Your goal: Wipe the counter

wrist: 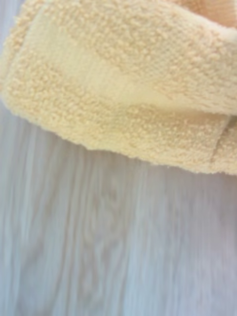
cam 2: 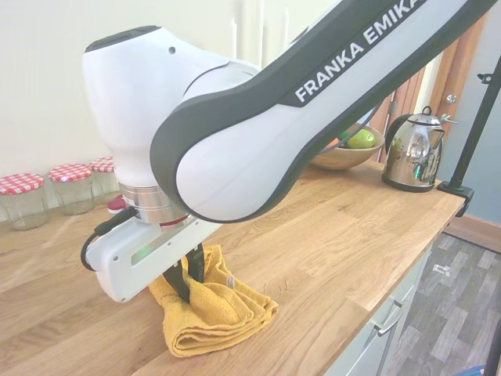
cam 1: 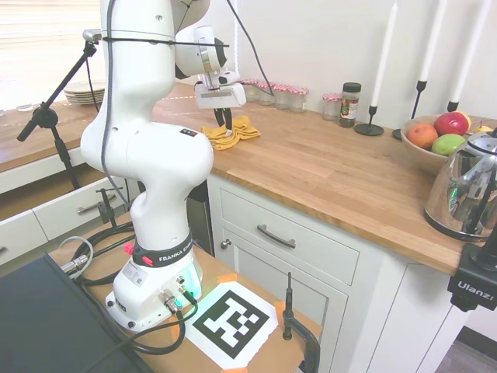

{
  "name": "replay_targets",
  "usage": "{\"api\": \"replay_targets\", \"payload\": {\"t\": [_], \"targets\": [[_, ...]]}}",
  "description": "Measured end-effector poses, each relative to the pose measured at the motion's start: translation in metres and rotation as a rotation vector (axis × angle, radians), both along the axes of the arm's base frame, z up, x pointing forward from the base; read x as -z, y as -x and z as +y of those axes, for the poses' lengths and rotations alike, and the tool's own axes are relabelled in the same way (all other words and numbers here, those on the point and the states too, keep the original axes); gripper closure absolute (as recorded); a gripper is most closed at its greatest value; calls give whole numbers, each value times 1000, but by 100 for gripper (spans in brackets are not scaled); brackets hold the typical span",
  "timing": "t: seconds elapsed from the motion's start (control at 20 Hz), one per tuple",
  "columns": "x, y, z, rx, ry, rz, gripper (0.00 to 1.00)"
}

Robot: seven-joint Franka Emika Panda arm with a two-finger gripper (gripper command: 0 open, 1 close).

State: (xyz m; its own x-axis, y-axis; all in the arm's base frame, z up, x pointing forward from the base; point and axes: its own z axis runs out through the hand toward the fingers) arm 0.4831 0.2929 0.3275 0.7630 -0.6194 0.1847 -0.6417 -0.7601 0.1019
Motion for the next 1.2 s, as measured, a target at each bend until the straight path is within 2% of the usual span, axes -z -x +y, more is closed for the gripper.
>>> {"api": "replay_targets", "payload": {"t": [0.05, 0.1, 0.7, 1.2], "targets": [[0, 0, 1, -1, 0, 0, 100], [0, 0, 1, 0, 1, 1, 0], [-1, -3, -7, 33, -20, 13, 0], [-10, -1, -31, 47, -48, -4, 0]]}}
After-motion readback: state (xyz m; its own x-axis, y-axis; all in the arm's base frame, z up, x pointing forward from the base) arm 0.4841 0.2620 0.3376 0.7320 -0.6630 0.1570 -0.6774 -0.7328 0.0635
